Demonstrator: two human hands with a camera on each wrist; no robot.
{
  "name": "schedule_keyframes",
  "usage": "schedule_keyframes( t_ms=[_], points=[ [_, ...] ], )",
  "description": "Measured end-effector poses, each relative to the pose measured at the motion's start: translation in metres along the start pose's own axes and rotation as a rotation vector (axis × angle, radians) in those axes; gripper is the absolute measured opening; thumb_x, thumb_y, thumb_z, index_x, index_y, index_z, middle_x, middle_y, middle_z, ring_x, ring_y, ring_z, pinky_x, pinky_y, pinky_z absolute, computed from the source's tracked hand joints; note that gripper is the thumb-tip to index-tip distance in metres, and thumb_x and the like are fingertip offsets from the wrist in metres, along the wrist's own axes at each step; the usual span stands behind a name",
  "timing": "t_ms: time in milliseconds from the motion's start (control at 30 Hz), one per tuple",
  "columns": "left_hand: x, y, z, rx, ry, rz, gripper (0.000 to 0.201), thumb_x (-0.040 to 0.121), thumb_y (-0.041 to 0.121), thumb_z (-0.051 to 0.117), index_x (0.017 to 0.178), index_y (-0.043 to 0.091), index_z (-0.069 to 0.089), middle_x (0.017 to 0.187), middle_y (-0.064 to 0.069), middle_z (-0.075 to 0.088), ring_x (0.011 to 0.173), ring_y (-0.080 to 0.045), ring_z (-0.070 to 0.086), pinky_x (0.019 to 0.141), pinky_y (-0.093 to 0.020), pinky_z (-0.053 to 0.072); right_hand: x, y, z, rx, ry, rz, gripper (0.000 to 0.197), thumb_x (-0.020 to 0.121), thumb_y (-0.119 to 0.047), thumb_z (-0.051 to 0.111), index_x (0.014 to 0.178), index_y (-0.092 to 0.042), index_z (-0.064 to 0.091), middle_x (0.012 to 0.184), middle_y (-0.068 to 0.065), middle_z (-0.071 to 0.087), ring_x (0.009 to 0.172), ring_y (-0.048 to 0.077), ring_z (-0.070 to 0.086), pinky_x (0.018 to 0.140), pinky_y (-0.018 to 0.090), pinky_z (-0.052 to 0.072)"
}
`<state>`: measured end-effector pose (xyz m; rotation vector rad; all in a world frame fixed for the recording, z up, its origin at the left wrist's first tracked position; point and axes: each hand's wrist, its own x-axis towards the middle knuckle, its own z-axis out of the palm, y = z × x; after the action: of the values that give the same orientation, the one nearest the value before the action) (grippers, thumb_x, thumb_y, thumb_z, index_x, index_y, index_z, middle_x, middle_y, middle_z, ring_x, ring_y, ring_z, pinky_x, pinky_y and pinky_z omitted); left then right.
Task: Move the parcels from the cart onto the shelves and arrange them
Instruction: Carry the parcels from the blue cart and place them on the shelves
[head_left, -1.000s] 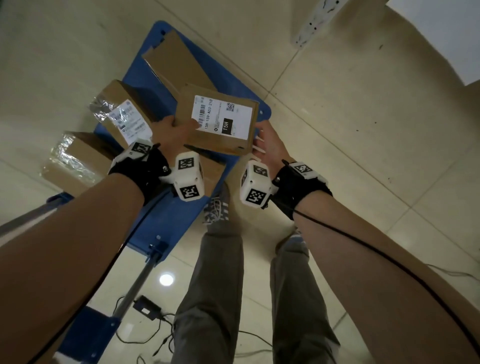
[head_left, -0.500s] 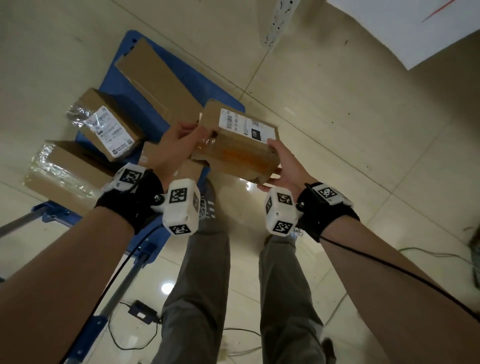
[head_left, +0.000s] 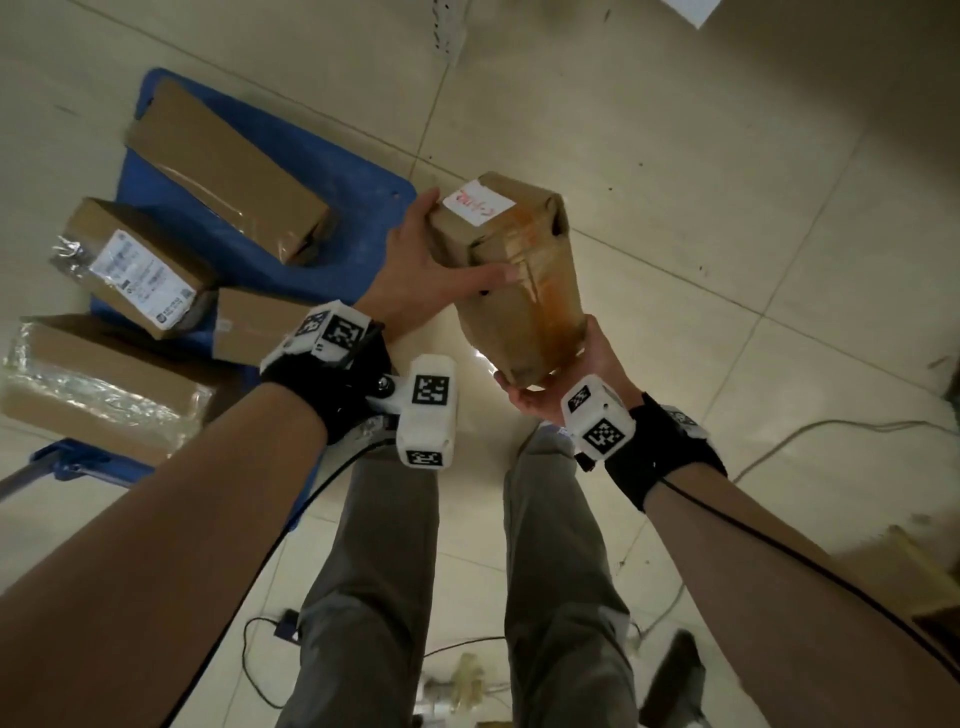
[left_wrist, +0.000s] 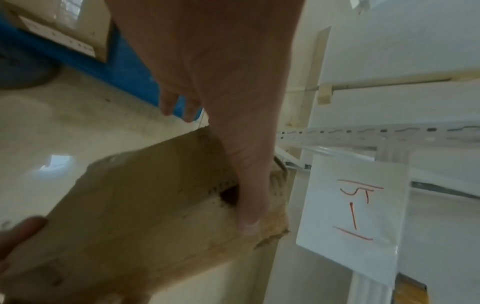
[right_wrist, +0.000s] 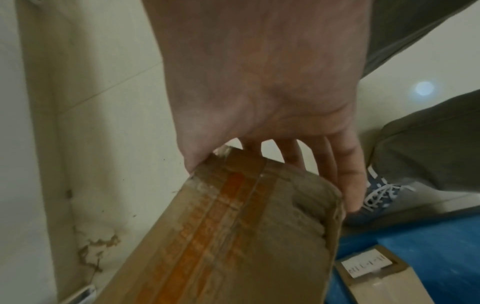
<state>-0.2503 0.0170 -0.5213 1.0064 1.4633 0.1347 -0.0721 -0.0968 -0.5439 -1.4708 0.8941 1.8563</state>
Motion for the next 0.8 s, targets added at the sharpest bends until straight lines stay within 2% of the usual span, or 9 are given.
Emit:
schedule_keyframes(
  t_ms=[133, 233, 367, 433, 500, 567, 633, 700, 800],
  points=[
    [-0.007, 0.004, 0.034, -0.074, 0.021, 0.054, 0.137, 0.052, 0.045, 0.092, 0.155, 0.021, 0.004, 0.153, 0.006, 0.031, 0.137, -0.005, 0.033, 0.109, -0.024, 0.032, 0.006, 0.003, -0.024, 0.061, -0.039, 0.114, 0.081, 0.081, -0.056, 0.056, 0.147, -0.013, 0.038, 0.142, 0.023, 0.052, 0.107, 0.043, 0.062, 0.069, 0.044, 0.059],
    [-0.012, 0.003, 0.050, -0.100, 0.018, 0.058, 0.139, 0.052, 0.040, 0.092, 0.155, 0.024, 0.001, 0.153, 0.005, 0.031, 0.137, -0.007, 0.033, 0.114, -0.033, 0.033, 0.007, 0.005, -0.041, 0.118, -0.032, 0.133, 0.081, 0.082, -0.054, 0.056, 0.149, -0.014, 0.035, 0.142, 0.024, 0.052, 0.106, 0.046, 0.065, 0.068, 0.049, 0.059],
    [-0.008, 0.006, 0.056, -0.073, 0.030, 0.051, 0.140, 0.048, 0.046, 0.092, 0.154, 0.025, 0.003, 0.153, 0.005, 0.032, 0.139, -0.010, 0.034, 0.114, -0.030, 0.032, 0.005, 0.005, -0.048, 0.183, -0.013, -0.035, 0.051, 0.091, -0.038, 0.053, 0.137, -0.017, 0.048, 0.139, 0.024, 0.053, 0.114, 0.050, 0.061, 0.088, 0.063, 0.054],
    [-0.004, 0.009, 0.056, -0.048, 0.043, 0.081, 0.133, 0.056, 0.035, 0.092, 0.155, 0.020, 0.004, 0.152, 0.004, 0.032, 0.138, -0.008, 0.034, 0.111, -0.022, 0.031, 0.002, 0.000, -0.045, 0.006, 0.006, -0.064, 0.036, 0.098, -0.046, 0.050, 0.115, -0.014, 0.054, 0.129, 0.021, 0.057, 0.112, 0.043, 0.061, 0.096, 0.059, 0.052],
    [0.000, 0.010, 0.053, 0.016, 0.024, 0.149, 0.125, 0.060, 0.030, 0.092, 0.153, 0.018, 0.009, 0.145, 0.007, 0.036, 0.131, -0.004, 0.036, 0.105, -0.007, 0.032, 0.000, -0.011, -0.045, -0.159, 0.029, -0.075, 0.042, 0.095, -0.058, 0.049, 0.106, -0.018, 0.055, 0.113, 0.013, 0.059, 0.107, 0.035, 0.059, 0.097, 0.051, 0.051],
    [0.002, 0.012, 0.046, 0.132, -0.021, 0.250, 0.119, 0.058, 0.034, 0.092, 0.149, 0.020, 0.016, 0.142, 0.007, 0.038, 0.128, -0.004, 0.040, 0.090, 0.005, 0.033, -0.005, -0.022, -0.042, -0.257, 0.045, -0.130, 0.056, 0.084, -0.065, 0.060, 0.120, -0.021, 0.059, 0.117, 0.008, 0.063, 0.109, 0.033, 0.061, 0.093, 0.046, 0.050],
    [0.001, 0.013, 0.042, 0.253, -0.129, 0.354, 0.120, 0.052, 0.046, 0.090, 0.146, 0.019, 0.021, 0.141, 0.001, 0.041, 0.129, -0.012, 0.043, 0.100, -0.009, 0.039, -0.009, -0.033, -0.041, -0.283, 0.054, -0.220, 0.075, 0.073, -0.069, 0.066, 0.137, -0.031, 0.055, 0.139, 0.004, 0.058, 0.120, 0.033, 0.059, 0.089, 0.045, 0.051],
    [-0.003, 0.013, 0.039, 0.369, -0.239, 0.418, 0.120, 0.047, 0.062, 0.083, 0.142, 0.016, 0.026, 0.137, -0.001, 0.043, 0.127, -0.017, 0.045, 0.107, -0.034, 0.042, -0.016, -0.043, -0.035, -0.269, 0.022, -0.307, 0.072, 0.075, -0.070, 0.065, 0.139, -0.038, 0.052, 0.148, 0.001, 0.050, 0.130, 0.033, 0.053, 0.095, 0.049, 0.050],
    [-0.007, 0.015, 0.035, 0.552, -0.363, 0.479, 0.118, 0.050, 0.064, 0.082, 0.141, 0.014, 0.026, 0.136, -0.002, 0.041, 0.121, -0.013, 0.042, 0.102, -0.034, 0.041, -0.030, -0.053, -0.026, -0.258, -0.068, -0.330, 0.065, 0.080, -0.068, 0.066, 0.136, -0.038, 0.054, 0.143, 0.003, 0.051, 0.129, 0.034, 0.055, 0.099, 0.058, 0.050]
  ],
)
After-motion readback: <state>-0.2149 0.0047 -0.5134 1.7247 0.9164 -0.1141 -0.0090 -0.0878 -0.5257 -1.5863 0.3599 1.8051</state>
